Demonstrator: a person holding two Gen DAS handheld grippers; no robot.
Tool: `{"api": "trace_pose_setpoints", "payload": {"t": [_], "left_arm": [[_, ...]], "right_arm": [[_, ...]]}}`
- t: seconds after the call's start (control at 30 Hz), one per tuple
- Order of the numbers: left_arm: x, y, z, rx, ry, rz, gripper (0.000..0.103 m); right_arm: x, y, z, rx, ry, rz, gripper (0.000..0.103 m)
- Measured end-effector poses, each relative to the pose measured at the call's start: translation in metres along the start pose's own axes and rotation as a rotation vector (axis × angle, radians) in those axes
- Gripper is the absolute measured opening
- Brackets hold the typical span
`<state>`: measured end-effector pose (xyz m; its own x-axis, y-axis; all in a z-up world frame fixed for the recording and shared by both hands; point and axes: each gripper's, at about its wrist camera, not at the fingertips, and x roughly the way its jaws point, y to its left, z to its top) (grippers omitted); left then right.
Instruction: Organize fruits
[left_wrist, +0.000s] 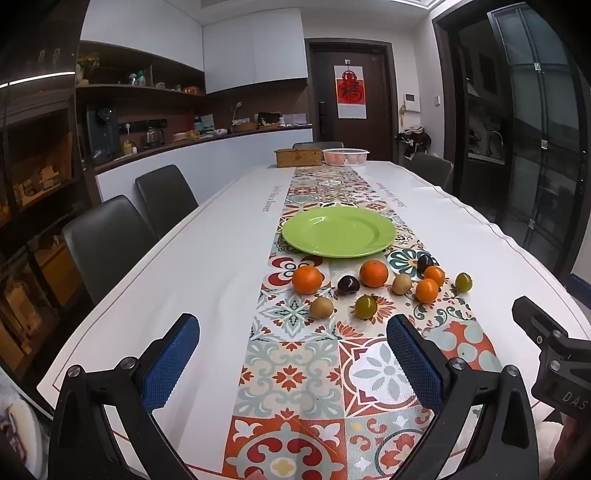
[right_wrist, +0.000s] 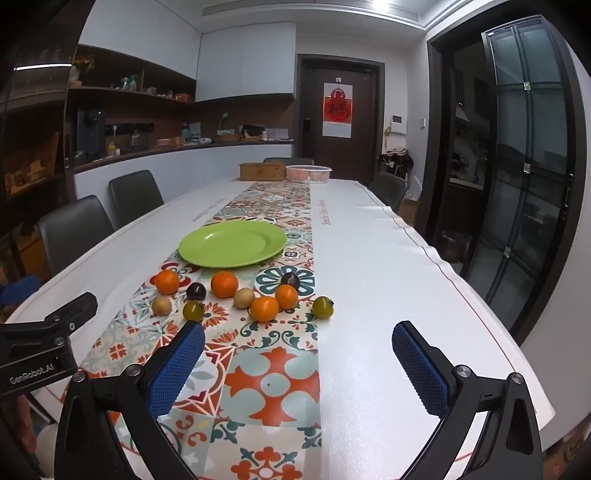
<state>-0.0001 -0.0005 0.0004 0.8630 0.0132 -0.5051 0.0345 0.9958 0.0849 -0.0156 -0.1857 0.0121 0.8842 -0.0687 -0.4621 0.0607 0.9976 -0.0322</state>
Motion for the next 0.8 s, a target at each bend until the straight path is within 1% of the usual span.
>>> {"api": "trace_pose_setpoints", "payload": {"t": [0.27,0.3,0.4,0.43,0.8], "left_arm": [[-0.0047,-0.0061,0.0008,-0.012,-0.021,0.007,0.103],[-0.0045,-0.0059,-0.0003,-0.001,-0.012,-0.007,0.103],[-0.0037,-0.0053,0.0009,-0.004,-0.016,-0.004,0.103],[-0.0082,0.0021,0.0003,-0.009,-0.023,-0.012,0.103],[-0.0088,0.0025,0.0004,-0.01,-0.026,-0.012,0.103]], "right_arm": [[-0.0002,0.0015,-0.0007,-0.001,0.004,0.002,0.103],[0.0002,0.0022,-0.0013,-0.004,0.002,0.002,0.103],[-0.0019,0.0043,-0.0005,-0.007,0.002,0.004,0.103],[-0.0018,0.0042,-0.0006,-0.006,0.002,0.004,0.103],[-0.0017,0.005,-0.0011,-0.006,0.0,0.007,0.103]]}}
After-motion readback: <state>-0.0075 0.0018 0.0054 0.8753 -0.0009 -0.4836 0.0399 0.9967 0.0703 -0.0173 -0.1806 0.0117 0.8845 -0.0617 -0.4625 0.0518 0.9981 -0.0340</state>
